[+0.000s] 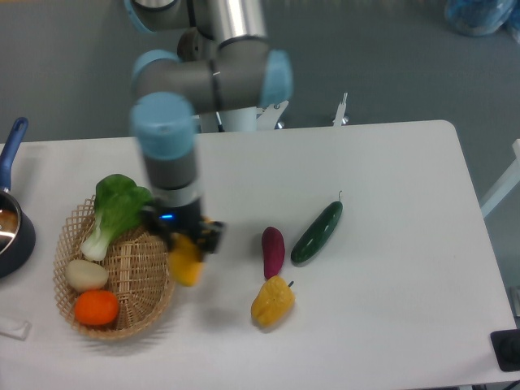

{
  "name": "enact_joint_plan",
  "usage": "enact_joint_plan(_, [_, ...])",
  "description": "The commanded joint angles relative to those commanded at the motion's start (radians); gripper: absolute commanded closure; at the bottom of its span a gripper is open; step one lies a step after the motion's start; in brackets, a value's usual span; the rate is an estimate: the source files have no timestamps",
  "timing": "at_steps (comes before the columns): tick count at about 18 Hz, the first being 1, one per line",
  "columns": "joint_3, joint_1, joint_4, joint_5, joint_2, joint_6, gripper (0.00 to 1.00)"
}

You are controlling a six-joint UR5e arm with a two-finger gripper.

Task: Pick up the mango from the basket

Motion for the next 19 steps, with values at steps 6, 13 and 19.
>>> enact_joint_plan(6, [0.003, 0.212, -0.002, 0.0, -0.003, 0.253, 1.0])
enact_joint_plan(13, [0.0, 0.361, -0.023, 0.005, -0.052, 0.604, 1.0])
enact_joint_plan(19, [-0.003, 0.424, -0.017, 0.006, -0.089, 0.754, 1.0])
